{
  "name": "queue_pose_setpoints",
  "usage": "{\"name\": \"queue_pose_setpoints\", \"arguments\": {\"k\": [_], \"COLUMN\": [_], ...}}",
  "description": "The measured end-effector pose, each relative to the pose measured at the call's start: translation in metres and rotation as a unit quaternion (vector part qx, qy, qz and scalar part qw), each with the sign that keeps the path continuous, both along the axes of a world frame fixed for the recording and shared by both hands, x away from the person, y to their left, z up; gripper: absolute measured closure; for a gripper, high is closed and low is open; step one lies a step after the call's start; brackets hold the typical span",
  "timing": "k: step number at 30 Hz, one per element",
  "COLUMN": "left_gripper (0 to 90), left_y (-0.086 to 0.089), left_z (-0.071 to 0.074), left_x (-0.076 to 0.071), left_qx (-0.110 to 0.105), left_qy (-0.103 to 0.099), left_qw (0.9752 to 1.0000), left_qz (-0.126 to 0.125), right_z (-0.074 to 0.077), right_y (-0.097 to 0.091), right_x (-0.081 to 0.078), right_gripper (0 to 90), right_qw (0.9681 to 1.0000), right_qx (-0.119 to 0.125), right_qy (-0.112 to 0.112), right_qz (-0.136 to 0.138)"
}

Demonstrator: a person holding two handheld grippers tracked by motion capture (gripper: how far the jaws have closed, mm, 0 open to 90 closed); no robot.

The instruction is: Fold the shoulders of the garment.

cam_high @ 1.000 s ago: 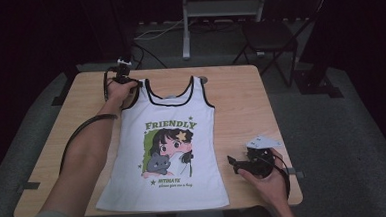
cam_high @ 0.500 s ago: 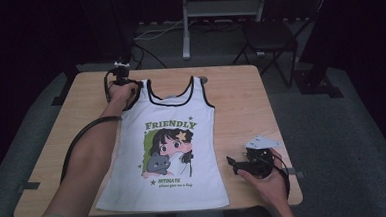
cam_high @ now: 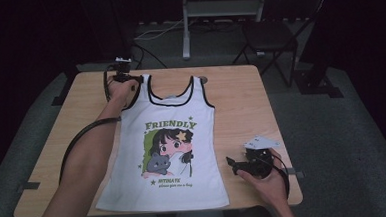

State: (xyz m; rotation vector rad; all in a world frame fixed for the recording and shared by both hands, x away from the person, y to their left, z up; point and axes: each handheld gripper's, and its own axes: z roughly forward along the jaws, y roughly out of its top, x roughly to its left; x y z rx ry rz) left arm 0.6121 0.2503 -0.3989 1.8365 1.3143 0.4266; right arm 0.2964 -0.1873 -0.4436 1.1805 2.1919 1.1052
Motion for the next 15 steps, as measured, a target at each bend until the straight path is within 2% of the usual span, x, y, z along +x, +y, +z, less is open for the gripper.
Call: {"name": "queue_pose_setpoints", "arguments": {"k": [5,7,11,13,15], "left_gripper": [85.5,85.5,85.4,85.5,85.5], "left_y": [0.001,0.001,0.0,0.001,0.001], "left_z": [0.008,0.01,0.014,0.015,0.015], "left_x": [-0.007,-0.01,-0.015,-0.02,-0.022], "left_qx": [0.002,-0.007,-0.004,-0.014,-0.013], "left_qy": [-0.005,-0.004,-0.01,-0.011,-0.012], "left_qw": [1.0,1.0,0.9999,0.9998,0.9998], "left_qz": [-0.004,-0.006,-0.008,-0.008,-0.009], "right_z": [0.0,0.0,0.0,0.0,0.0], "right_y": [0.0,0.0,0.0,0.0,0.0], "right_x": [0.0,-0.001,0.0,-0.001,-0.001], "right_gripper": [16.1,16.1,16.1,16.1,16.2], "right_qw": [1.0,1.0,1.0,1.0,1.0], "right_qx": [-0.001,-0.001,0.0,0.0,-0.001], "right_qy": [-0.002,-0.002,-0.002,-0.003,-0.004], "right_qz": [0.0,0.0,0.0,0.0,0.0]}}
